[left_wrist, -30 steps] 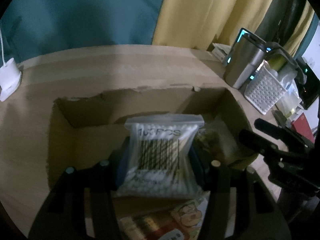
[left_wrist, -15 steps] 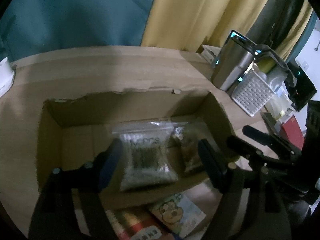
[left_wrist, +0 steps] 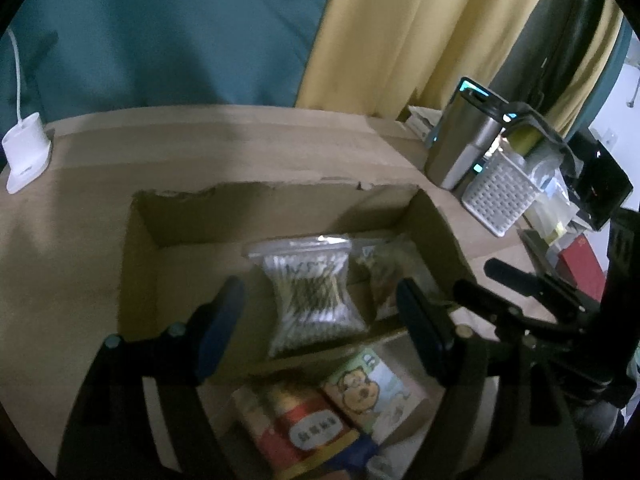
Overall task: Organize objects
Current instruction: 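Open both grippers to release the two bags inside the box, then grasp the yellow-lid jar with left gripper while right grasps the cartoon tissue pack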
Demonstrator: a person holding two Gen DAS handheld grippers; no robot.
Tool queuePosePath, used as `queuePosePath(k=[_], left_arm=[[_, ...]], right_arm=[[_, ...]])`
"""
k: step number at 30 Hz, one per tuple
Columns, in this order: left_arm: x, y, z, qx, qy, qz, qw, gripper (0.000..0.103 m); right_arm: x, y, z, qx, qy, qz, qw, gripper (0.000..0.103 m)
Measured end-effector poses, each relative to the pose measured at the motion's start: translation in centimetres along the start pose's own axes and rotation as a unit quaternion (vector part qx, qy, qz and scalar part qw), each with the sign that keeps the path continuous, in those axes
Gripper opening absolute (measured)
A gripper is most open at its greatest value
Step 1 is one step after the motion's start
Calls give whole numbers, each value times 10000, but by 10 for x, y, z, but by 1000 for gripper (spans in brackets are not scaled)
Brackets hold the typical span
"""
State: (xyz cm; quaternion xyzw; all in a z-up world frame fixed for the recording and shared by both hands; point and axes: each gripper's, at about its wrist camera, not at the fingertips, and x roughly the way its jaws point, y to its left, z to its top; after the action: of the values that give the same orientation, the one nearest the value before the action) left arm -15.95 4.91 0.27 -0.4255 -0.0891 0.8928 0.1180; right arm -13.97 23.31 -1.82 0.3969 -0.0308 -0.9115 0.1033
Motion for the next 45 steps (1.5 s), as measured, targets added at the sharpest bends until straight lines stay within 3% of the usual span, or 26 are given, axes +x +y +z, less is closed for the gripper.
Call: queuePosePath(k=[33, 38, 45], left_arm=[[-35, 18, -40, -99, -56, 26, 9999, 79], [-37, 18, -43, -66, -107, 246, 9996, 79], [-34, 24, -54, -188, 0, 244, 9995, 79]], right_arm=[[-15, 40, -17, -324, 60, 127, 9994, 69], [-14, 41, -20, -336, 88, 153, 9993, 69], [-9, 45, -27, -393, 204, 215, 9988, 69]])
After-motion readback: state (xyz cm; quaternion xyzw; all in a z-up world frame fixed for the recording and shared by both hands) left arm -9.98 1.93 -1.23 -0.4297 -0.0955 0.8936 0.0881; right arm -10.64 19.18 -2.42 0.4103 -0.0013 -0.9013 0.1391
